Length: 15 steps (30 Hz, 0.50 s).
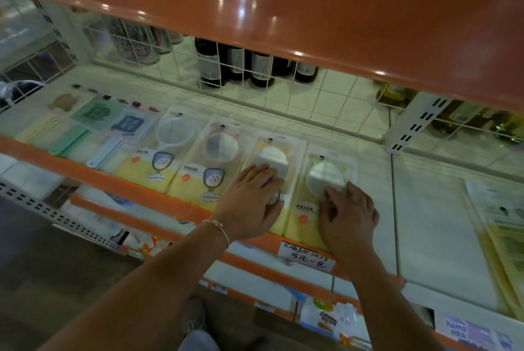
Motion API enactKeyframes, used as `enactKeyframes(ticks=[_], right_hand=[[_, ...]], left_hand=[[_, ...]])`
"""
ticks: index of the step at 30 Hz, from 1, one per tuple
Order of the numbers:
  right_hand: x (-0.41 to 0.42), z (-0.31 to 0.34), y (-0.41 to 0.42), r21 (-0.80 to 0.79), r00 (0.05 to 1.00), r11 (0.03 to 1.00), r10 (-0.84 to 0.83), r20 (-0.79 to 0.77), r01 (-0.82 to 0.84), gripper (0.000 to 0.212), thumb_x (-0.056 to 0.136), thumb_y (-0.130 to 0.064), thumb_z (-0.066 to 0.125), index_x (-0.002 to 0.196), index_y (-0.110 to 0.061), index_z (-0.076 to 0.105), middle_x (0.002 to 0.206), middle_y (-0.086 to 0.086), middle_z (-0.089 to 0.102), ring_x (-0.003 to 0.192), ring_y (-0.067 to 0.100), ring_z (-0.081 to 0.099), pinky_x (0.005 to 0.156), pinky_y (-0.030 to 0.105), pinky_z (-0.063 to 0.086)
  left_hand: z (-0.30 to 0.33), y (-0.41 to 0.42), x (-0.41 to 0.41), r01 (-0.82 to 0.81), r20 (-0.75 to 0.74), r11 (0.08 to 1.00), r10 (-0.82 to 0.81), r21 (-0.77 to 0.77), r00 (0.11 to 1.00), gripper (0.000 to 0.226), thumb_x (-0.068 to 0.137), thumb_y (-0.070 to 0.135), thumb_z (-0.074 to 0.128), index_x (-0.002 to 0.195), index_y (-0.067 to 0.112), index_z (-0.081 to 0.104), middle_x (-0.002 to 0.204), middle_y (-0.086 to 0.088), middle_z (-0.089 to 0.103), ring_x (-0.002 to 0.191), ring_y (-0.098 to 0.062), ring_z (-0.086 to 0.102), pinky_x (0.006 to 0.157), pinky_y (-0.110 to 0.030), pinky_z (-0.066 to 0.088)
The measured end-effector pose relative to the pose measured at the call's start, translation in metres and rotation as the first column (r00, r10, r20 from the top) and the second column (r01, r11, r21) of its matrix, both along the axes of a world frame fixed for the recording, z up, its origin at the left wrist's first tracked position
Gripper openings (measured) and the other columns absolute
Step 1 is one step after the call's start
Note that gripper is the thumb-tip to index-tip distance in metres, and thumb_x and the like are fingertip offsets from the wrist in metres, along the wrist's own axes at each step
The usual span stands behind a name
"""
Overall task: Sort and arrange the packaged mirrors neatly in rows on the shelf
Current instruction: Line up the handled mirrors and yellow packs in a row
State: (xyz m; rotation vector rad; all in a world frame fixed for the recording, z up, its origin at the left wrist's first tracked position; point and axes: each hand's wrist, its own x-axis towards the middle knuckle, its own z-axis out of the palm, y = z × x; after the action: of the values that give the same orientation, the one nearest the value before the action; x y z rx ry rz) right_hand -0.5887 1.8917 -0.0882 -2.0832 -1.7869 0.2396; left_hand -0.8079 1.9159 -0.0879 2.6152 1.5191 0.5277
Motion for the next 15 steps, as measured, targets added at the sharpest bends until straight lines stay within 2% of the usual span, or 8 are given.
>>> enactKeyframes(ticks=[3,7,10,15], right_hand=[[-0.0002,-0.0005,0.0026,-0.004,1.000,1.000,0.027,-0.007,-0.027,0.036,0.096,-0.039,0.052,0.122,-0.019,0.067,0.143,0.016,0.047,0.128,0.040,0.039,0.105,0.050,0.032],[-0.0023,-0.0038,0.0010,0.096,0.997,0.993,0.062,0.049,-0.066,0.035,0.094,-0.037,0.051,0.112,-0.015,0.072,0.130,0.018,0.057,0.111,0.042,0.049,0.093,0.049,0.043],[-0.0035,-0.0054,0.0009,0.105,0.996,0.992,0.069,0.058,-0.075,0.029,0.094,-0.033,0.057,0.112,-0.014,0.072,0.126,0.017,0.059,0.109,0.041,0.050,0.091,0.048,0.043],[-0.0045,-0.0048,0.0003,0.111,0.995,0.991,0.069,0.066,-0.076,0.041,0.092,-0.041,0.047,0.110,-0.015,0.073,0.121,0.015,0.061,0.106,0.039,0.052,0.087,0.048,0.045]], left_hand=[[-0.0006,-0.0002,0.0000,0.001,0.003,1.000,-0.001,0.007,1.000,0.047,0.093,0.042,0.046,0.129,0.014,0.060,0.137,-0.007,0.054,0.135,-0.026,0.041,0.116,-0.043,0.028],[-0.0011,0.0006,0.0003,0.000,0.024,1.000,0.000,0.003,1.000,0.045,0.093,0.041,0.048,0.129,0.015,0.060,0.137,-0.006,0.054,0.135,-0.025,0.041,0.116,-0.042,0.028],[-0.0002,0.0006,-0.0001,-0.001,0.023,1.000,0.001,-0.005,1.000,0.046,0.093,0.041,0.047,0.129,0.015,0.060,0.137,-0.006,0.054,0.135,-0.025,0.041,0.117,-0.042,0.028],[0.0007,0.0001,-0.0005,-0.003,0.032,1.000,0.003,-0.010,0.999,0.045,0.094,0.042,0.047,0.129,0.015,0.060,0.137,-0.004,0.054,0.135,-0.024,0.041,0.117,-0.040,0.026]])
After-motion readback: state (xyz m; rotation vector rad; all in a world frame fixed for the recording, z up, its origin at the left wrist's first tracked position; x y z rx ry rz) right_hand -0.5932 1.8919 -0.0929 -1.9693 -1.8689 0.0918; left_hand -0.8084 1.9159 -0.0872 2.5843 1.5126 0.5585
